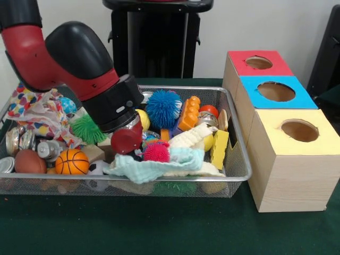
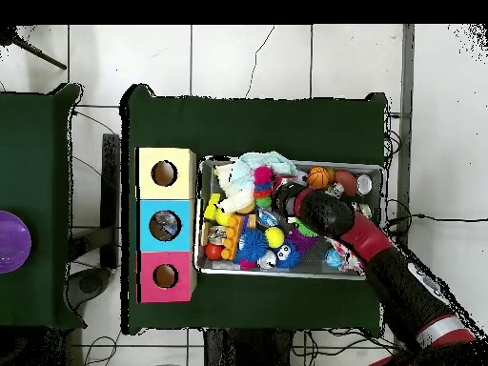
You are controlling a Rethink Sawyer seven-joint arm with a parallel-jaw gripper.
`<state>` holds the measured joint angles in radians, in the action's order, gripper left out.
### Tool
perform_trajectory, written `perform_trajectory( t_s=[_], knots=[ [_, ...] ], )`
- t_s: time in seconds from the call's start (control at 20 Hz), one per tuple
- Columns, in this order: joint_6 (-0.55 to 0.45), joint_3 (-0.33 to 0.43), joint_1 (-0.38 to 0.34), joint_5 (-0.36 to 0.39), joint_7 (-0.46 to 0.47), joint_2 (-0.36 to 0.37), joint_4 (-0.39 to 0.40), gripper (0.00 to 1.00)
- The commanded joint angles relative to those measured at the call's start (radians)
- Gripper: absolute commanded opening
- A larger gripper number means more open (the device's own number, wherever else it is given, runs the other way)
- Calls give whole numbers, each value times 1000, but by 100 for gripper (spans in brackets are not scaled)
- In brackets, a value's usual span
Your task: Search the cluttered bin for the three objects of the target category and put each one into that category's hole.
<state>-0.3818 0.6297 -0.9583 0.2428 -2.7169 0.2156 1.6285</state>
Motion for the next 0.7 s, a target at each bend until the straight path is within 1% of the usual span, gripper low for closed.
perform_trajectory(
  t_s=[0.05, 0.1, 0.15, 0.4, 0.5, 0.55, 0.6, 0.7],
  knots=[
    [-157, -95, 216, -28, -34, -19, 5, 100],
    [-158, -114, 229, -26, -36, -13, 1, 100],
    [-186, -150, 257, -43, -69, 11, 9, 100],
    [-293, -229, 325, -112, -107, 95, 39, 100],
    [-305, -271, 364, -135, -134, 117, 36, 100],
    [-300, -273, 369, -157, -147, 128, 51, 100],
    [-291, -281, 378, -166, -144, 131, 55, 100],
    [-283, -303, 404, -186, -160, 159, 73, 100]
  ],
)
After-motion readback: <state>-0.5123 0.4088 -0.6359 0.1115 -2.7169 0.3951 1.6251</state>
